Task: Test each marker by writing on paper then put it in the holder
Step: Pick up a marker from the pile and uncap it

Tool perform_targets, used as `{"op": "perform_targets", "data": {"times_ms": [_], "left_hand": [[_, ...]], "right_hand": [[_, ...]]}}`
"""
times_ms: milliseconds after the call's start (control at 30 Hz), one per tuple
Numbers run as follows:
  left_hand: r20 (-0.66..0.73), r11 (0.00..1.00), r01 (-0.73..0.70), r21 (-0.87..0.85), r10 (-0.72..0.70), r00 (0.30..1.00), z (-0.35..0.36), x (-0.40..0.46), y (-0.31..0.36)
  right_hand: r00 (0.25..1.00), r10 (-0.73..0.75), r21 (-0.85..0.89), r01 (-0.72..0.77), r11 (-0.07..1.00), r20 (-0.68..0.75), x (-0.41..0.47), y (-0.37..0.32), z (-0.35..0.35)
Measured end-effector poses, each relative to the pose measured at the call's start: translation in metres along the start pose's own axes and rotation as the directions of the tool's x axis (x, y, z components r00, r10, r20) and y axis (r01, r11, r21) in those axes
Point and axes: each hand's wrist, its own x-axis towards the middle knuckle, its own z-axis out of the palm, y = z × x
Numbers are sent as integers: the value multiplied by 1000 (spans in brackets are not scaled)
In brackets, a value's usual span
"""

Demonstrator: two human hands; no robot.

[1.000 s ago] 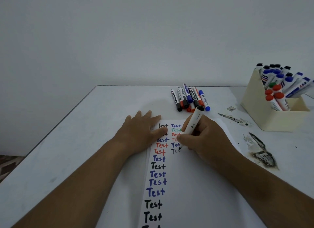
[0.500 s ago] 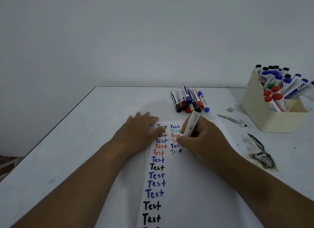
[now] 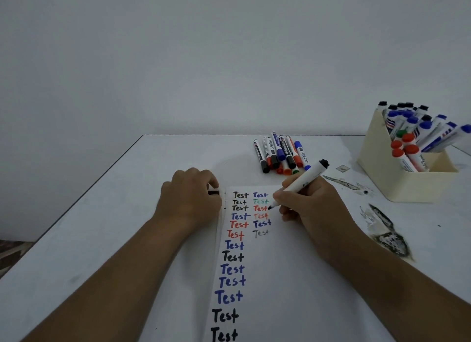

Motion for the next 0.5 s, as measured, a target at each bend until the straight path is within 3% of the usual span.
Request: {"op": "perform_targets", "data": {"times_ms": [167, 333, 500], "left_hand": [[-34, 1000, 5, -31, -6, 999, 10, 7, -5], [-85, 928, -133, -349, 110, 990, 7, 5, 0], [-35, 851, -217, -477, 229, 973, 4, -3, 10]], "right_hand": [[999, 46, 247, -44, 968, -1, 1, -2, -1], [1000, 17, 442, -24, 897, 19, 0, -6, -4], [999, -49, 520, 32, 854, 19, -2, -9, -7]]}}
